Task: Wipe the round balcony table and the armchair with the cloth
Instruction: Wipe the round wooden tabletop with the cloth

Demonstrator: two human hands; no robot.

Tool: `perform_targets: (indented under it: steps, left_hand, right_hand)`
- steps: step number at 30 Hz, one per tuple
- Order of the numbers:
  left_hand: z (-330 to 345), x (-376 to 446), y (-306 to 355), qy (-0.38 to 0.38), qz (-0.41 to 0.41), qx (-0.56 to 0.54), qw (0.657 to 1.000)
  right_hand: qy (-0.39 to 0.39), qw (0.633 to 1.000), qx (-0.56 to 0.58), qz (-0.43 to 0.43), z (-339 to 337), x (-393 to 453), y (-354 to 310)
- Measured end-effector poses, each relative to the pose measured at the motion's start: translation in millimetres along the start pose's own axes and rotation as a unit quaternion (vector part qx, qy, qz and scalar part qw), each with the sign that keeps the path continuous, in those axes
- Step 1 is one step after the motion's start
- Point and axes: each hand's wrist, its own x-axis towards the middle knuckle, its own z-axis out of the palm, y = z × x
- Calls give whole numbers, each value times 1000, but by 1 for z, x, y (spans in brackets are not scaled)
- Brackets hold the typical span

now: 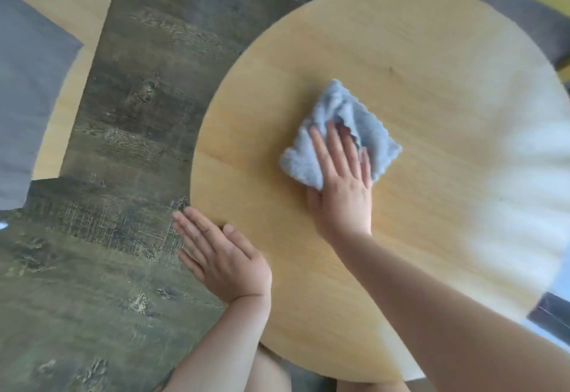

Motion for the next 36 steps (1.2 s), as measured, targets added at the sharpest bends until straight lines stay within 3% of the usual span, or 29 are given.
perform_targets:
  steps: [1,2,3,5,7,9,11,15,17,20,22,24,25,28,30,33,34,36]
  left_hand:
    - [-1,1,-2,-10,27,6,1000]
    - [-3,1,-4,-28,77,17,996]
    - [-5,-2,-6,-53,148,27,987]
    - [-9,-17,-3,-116,321,20,940]
    - [-7,-36,10,-160,429,-15,889]
    - [2,-53,30,-182,425,-47,886]
    - [12,-64,47,-168,377,-47,910]
    - [25,-73,57,-129,352,46,926]
    - [27,-76,56,-113,362,80,922]
    - [24,-78,57,-115,375,95,915]
    - [24,-89,66,-143,431,74,888]
    - [32,-113,78,-174,512,59,839]
    - [39,-127,84,-180,539,61,821]
    - [55,-155,97,-157,529,104,828]
    - [58,-158,96,-135,514,127,837]
    - [58,-160,96,-125,523,143,831]
    - [58,-162,97,-122,523,145,831]
    - [59,-164,98,-124,517,145,834]
  right_hand:
    - [43,991,19,126,-4,-25,13]
    - [66,979,25,193,-6,-55,24]
    - [59,978,21,199,-6,-82,31]
    - [2,993,-14,116,-4,-121,41]
    - [-13,999,-26,43,-8,-124,46]
    - [3,1000,6,2,-9,-112,47]
    - [18,1000,-1,-16,-6,-102,48]
    - [22,997,-70,10,-2,-119,87]
    - [54,992,-52,103,-6,-150,120]
    - [138,952,33,272,-16,-204,163]
    - [201,905,77,368,-25,-217,183]
    - [265,835,129,464,-37,-203,186]
    - [268,840,144,450,-41,-190,179]
    - [155,969,104,160,-24,-169,148]
    - [113,989,38,89,-15,-176,164]
    - [115,975,-3,188,-23,-204,211]
    - [135,957,38,253,-32,-209,221]
    - [218,881,139,396,-48,-201,229]
